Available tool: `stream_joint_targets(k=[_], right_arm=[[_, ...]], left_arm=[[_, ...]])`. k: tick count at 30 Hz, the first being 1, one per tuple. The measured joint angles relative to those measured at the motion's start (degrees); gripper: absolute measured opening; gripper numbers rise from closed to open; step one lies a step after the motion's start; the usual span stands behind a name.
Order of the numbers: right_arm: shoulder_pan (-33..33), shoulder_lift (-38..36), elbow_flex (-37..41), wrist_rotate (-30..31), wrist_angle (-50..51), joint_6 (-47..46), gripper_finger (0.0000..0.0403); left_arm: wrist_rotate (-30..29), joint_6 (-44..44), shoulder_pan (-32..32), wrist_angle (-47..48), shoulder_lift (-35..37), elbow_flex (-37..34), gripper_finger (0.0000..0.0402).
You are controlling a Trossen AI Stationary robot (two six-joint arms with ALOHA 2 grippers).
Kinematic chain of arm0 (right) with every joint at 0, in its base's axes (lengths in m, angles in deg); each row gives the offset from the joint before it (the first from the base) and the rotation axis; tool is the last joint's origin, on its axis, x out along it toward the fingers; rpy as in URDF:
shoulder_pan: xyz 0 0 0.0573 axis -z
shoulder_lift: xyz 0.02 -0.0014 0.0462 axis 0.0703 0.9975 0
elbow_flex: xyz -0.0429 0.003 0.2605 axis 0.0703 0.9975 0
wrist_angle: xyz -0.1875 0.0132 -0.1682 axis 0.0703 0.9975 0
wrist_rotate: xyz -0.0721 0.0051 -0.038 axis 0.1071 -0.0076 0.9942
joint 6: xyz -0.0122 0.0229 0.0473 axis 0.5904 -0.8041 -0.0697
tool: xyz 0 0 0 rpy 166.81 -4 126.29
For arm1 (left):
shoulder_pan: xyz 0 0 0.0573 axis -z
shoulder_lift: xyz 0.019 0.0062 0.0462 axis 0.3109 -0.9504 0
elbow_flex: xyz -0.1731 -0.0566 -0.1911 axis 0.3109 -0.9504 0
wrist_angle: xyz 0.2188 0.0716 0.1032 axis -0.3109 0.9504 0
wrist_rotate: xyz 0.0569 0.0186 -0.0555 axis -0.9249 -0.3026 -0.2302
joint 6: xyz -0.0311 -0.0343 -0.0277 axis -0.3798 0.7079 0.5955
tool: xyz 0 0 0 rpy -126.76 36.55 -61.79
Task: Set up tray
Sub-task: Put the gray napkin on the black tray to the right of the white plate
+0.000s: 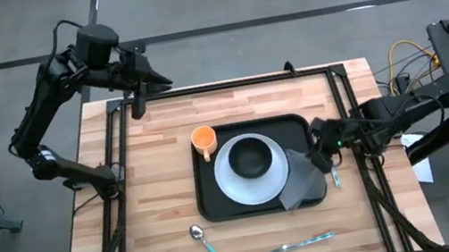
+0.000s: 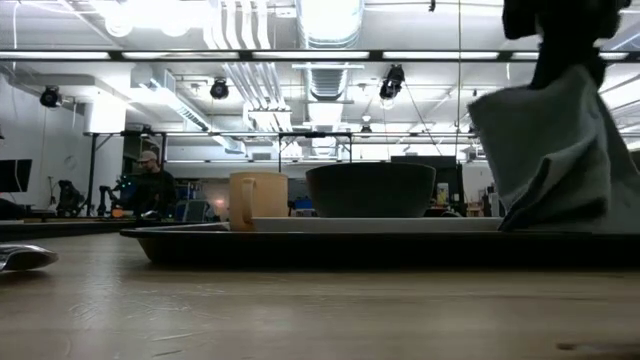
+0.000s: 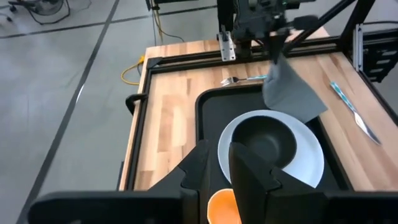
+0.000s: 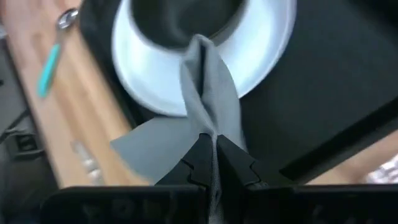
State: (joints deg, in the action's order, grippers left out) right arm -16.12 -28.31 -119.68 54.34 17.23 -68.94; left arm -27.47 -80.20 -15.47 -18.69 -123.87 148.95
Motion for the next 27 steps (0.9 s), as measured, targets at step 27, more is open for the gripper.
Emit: stream_joint_targets(k=[27], right_arm=[[29.2, 0.7, 16.5, -15.2, -17.6, 34.7, 0.0008]], left_arm=[[-0.1, 4.0, 0.0, -18.3, 16.4, -26.7, 0.0043]])
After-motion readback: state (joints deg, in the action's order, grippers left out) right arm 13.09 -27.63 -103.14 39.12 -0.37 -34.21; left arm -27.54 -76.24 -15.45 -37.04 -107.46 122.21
